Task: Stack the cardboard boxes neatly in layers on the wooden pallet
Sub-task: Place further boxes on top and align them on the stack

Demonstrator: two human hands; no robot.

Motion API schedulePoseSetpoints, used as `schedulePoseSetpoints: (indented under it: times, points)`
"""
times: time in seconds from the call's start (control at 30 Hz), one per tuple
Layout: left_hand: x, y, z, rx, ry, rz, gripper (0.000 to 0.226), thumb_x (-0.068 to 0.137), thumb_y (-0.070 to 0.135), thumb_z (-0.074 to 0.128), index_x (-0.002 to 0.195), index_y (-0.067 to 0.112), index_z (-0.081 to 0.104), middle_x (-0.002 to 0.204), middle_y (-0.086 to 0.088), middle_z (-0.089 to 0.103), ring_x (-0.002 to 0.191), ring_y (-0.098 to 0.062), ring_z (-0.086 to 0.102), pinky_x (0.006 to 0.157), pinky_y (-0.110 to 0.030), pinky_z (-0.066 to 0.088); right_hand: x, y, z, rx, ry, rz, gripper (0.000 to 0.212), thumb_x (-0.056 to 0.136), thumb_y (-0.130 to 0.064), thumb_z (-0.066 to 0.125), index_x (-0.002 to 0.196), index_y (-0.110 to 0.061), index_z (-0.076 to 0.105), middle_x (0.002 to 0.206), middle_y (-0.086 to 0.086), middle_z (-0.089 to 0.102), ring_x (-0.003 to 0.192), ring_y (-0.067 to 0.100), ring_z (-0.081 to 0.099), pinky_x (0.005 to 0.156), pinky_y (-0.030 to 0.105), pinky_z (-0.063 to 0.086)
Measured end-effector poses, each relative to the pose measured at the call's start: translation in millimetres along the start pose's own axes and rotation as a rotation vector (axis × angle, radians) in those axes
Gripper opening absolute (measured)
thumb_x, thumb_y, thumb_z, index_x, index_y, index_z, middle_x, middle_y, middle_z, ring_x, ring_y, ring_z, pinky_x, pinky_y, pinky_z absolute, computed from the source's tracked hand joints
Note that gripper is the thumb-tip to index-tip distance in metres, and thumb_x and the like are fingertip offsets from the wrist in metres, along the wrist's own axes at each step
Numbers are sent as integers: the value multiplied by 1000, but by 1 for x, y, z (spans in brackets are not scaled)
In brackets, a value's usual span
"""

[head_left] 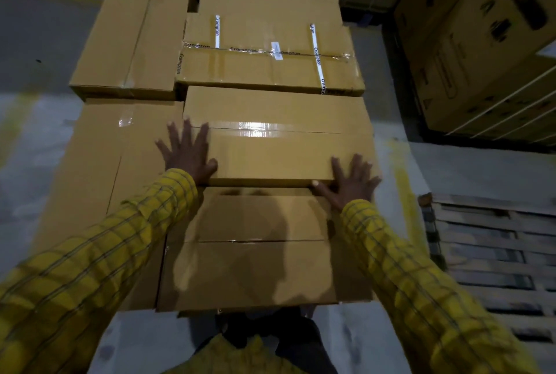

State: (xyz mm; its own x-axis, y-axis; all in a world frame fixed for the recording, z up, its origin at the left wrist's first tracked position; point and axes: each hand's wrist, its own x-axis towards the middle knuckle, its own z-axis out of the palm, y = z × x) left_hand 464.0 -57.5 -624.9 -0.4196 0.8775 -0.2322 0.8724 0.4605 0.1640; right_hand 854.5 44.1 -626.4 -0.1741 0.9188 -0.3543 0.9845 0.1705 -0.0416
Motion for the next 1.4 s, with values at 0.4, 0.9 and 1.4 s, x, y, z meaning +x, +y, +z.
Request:
schedulePoseSetpoints:
  times: [0.4,0.9,1.4]
  points:
    - [-15,175,16,67,-131,325,82,98,72,34,165,34,8,173,-1,-13,155,-41,-19,121,-67,-6,-13,-13,-16,-23,-138,-123,109,78,-87,54,162,-47,-3,172,3,-17,157,41,-11,120,69,-8]
    - [6,313,41,-184,-253,-411,118,74,87,60,161,42,-5,168,-15,-24,155,-41,-19,110,-83,3,56,103,-35,-18,-249,-815,99,83,-42,81,163,-27,24,173,3,8,154,37,16,125,54,15]
    - [10,324,37,-130,-311,-513,127,70,86,65,161,41,-11,168,-8,-27,155,-42,-19,113,-82,4,89,135,-54,-230,-300,-927,96,94,-32,72,166,-22,10,173,10,-4,158,39,4,126,53,16]
